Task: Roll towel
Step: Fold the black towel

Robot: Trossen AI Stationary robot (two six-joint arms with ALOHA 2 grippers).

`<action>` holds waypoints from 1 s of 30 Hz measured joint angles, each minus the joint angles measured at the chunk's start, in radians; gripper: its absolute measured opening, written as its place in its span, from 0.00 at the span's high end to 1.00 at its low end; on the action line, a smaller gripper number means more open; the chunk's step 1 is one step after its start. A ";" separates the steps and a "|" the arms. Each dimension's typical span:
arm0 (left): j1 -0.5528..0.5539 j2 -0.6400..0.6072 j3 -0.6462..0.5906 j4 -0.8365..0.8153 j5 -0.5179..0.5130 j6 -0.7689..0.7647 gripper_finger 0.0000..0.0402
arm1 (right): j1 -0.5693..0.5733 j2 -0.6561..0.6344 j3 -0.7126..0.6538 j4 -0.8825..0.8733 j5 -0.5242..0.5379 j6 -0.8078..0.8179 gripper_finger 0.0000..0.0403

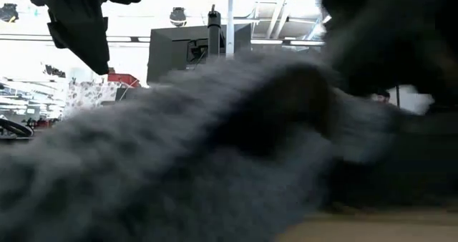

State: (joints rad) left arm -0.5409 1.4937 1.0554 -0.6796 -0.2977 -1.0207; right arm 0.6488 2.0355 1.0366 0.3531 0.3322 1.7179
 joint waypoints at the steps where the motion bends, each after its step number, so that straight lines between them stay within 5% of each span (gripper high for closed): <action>1: -0.002 0.000 0.000 0.001 0.002 -0.004 0.70 | -0.011 -0.005 -0.001 0.007 0.004 -0.043 0.58; 8: -0.047 -0.003 0.000 0.020 0.004 -0.056 0.70 | -0.073 -0.068 -0.003 0.019 0.004 -0.255 0.97; 30: -0.143 -0.003 0.000 0.317 -0.002 -0.285 0.70 | -0.227 -0.133 -0.003 0.085 -0.221 -0.605 1.00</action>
State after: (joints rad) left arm -0.6834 1.4910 1.0557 -0.3624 -0.3001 -1.3060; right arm 0.4223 1.9022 1.0336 0.4385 0.1117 1.1131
